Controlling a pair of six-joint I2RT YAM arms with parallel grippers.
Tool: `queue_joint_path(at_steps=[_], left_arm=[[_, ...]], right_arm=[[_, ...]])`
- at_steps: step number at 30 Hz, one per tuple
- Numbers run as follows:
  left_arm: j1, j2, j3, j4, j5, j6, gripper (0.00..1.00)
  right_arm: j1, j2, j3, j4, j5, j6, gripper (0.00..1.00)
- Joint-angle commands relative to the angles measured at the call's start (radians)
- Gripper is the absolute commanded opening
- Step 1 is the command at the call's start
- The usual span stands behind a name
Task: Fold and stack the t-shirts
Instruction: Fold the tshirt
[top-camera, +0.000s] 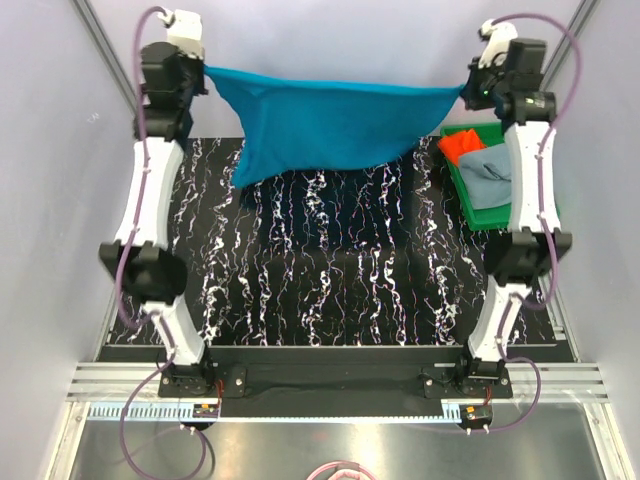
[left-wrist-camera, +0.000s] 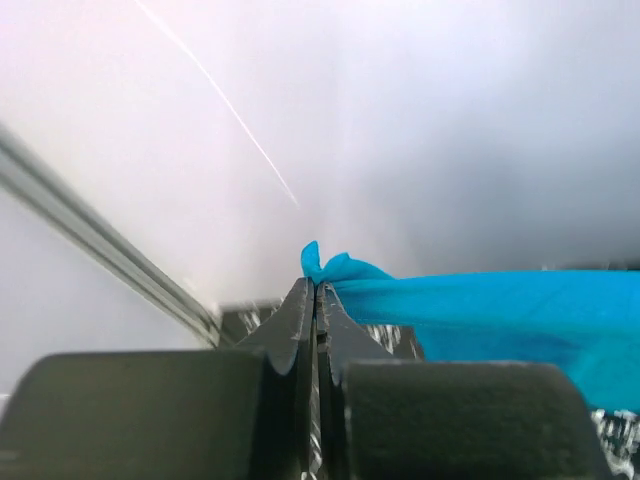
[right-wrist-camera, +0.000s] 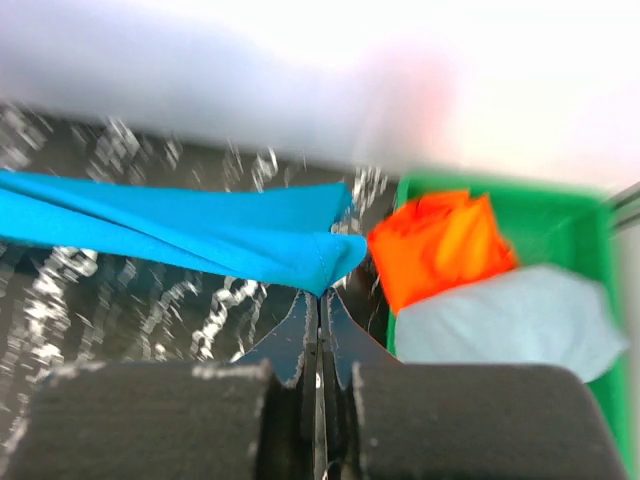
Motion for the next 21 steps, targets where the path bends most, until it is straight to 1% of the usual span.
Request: queue_joint_path(at_steps=[1,4,5,6,7,8,10,11,12,14,16,17,18,20,21], left_arm=[[0.028,-0.222,-0.038,0.209,-0.078,0.051,0.00],[0.027,-0.272,-0.027,0.022,-0.009,0.053,0.00],[0.027,-0.283,-0.024,-0.039,0.024,0.052,0.00],[0.027,-0.296,-0.036,-0.153,0.046,0.059,0.00],[0.027,-0.318,-0.045,-0.212,0.047,0.068,0.00],[0.027,-0.329,-0.070,-0.324,0.098,0.081,0.00],[0.027,-0.354,-0.094,-0.436,0.130,0.097,0.00],[0.028,-0.357,-0.110,-0.496,0.171,0.101,0.00],[0.028,-0.360,-0.121,-0.609,0.201,0.107,0.00],[0.028,-0.368,-0.154,-0.749,0.277,0.095,0.00],[0.028,-0.403,-0.197,-0.793,0.311,0.070,0.00],[0.028,-0.424,-0.261,-0.779,0.314,0.055,0.00],[0.030,-0.481,-0.300,-0.761,0.314,0.023,0.00],[0.030,-0.536,-0.389,-0.712,0.317,0.006,0.00],[0.030,-0.567,-0.406,-0.710,0.322,-0.001,0.00]], right_arm=[[-0.020,-0.196,-0.013,0.079,0.012,0.024,0.00],[-0.020,-0.274,-0.060,0.002,-0.017,0.013,0.00],[-0.020,-0.315,-0.111,-0.043,-0.030,0.010,0.00],[-0.020,-0.340,-0.152,-0.062,-0.036,-0.011,0.00],[-0.020,-0.369,-0.203,-0.073,-0.042,-0.025,0.00],[-0.018,-0.436,-0.340,-0.062,-0.047,-0.034,0.00],[-0.020,-0.501,-0.483,-0.041,-0.048,-0.069,0.00],[-0.018,-0.544,-0.593,-0.044,-0.057,-0.079,0.00],[-0.020,-0.555,-0.632,-0.056,-0.063,-0.097,0.00],[-0.020,-0.575,-0.720,-0.102,-0.068,-0.096,0.00],[-0.018,-0.590,-0.751,-0.136,-0.085,-0.085,0.00],[-0.020,-0.620,-0.780,-0.147,-0.097,-0.077,0.00],[-0.020,-0.636,-0.794,-0.147,-0.102,-0.063,0.00],[-0.020,-0.679,-0.824,-0.148,-0.105,-0.053,0.00],[-0.018,-0.688,-0.832,-0.153,-0.103,-0.053,0.00]])
